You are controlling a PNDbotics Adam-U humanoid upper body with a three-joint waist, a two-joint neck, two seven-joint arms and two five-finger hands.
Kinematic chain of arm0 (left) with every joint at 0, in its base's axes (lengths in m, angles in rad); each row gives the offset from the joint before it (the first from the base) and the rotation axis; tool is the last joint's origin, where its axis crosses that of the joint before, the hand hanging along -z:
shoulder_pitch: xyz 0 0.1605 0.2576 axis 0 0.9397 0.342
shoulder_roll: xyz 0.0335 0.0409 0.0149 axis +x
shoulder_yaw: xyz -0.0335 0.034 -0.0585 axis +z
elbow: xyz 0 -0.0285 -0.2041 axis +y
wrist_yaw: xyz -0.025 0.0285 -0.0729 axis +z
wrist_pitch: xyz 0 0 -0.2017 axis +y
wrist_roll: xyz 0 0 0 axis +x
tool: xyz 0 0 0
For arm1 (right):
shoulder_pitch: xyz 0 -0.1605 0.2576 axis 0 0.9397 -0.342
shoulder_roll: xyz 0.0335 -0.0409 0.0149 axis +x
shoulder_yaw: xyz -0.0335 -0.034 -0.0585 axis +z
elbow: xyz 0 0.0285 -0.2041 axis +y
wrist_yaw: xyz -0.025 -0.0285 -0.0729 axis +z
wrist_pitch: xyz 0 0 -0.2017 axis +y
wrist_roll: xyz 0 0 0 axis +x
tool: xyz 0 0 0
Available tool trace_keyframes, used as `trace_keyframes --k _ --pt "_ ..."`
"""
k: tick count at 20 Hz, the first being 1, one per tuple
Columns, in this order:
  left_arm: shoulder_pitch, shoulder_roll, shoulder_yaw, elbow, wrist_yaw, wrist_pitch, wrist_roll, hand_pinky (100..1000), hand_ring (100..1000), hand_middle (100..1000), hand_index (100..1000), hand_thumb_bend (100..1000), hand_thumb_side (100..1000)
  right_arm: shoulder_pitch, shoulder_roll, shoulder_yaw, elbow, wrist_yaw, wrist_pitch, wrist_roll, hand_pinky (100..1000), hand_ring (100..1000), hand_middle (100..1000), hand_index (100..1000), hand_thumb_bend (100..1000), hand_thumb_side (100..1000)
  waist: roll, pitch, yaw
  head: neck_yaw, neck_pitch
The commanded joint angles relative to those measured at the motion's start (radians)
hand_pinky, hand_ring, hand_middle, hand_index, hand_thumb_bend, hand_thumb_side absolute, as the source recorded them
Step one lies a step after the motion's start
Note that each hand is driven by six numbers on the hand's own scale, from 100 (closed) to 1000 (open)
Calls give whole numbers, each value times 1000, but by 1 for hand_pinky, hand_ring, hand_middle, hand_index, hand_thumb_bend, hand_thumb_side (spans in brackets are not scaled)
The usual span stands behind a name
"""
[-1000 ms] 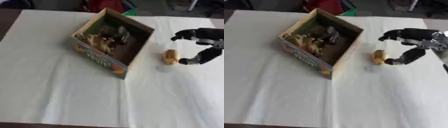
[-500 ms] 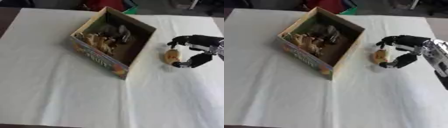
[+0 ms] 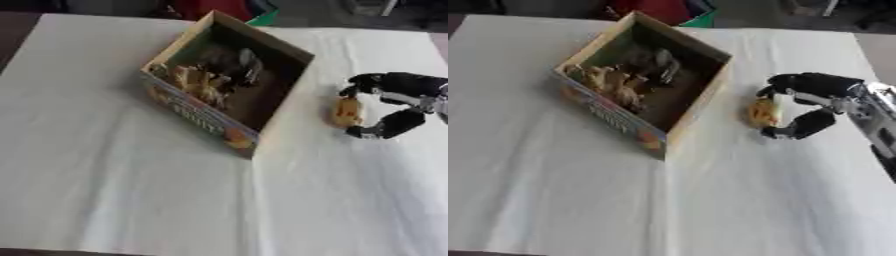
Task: Pick up objects on the table and place them in the box.
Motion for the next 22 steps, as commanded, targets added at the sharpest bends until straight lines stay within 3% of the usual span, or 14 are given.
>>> trace_keyframes --k 1,6,10,13,15,17,19,22 --pt "-11 6 0 -17 -5 -4 -3 669 676 651 765 100 811 -13 -22 -12 6 24 2 -12 816 1000 687 867 346 721 2 -17 -2 3 -11" --pt "-9 2 0 -17 -6 -1 -3 671 675 648 761 100 810 -16 -19 -10 11 34 3 -25 794 1000 580 766 262 682 -1 -16 -2 3 -15" --pt "-6 -1 1 -17 -10 0 -3 673 674 646 754 100 809 -13 -16 -11 12 21 13 -41 776 1000 507 694 104 649 -1 -14 2 3 -14" --pt "-6 -3 1 -17 -11 3 -3 673 673 646 752 100 809 -14 -16 -8 7 8 21 -50 767 1000 488 674 100 603 -2 -15 0 5 -13" --pt "-6 -3 1 -17 -12 4 -3 674 673 645 751 100 809 -15 -15 -8 5 -3 26 -55 758 1000 472 655 100 523 -2 -16 0 5 -15" --pt "-5 -4 1 -17 -11 5 -2 674 672 643 751 100 809 -14 -15 -10 3 -18 36 -62 733 1000 446 618 100 365 -2 -18 0 6 -15" --pt "-6 -4 1 -17 -10 5 -1 673 670 641 750 100 808 -15 -15 -13 -3 -38 48 -70 695 1000 416 586 100 267 -1 -20 -1 6 -13" --pt "-4 -4 1 -17 -8 7 1 673 668 639 748 100 808 -18 -17 -20 -22 -73 66 -88 635 1000 388 551 100 206 0 -24 -3 5 -12"
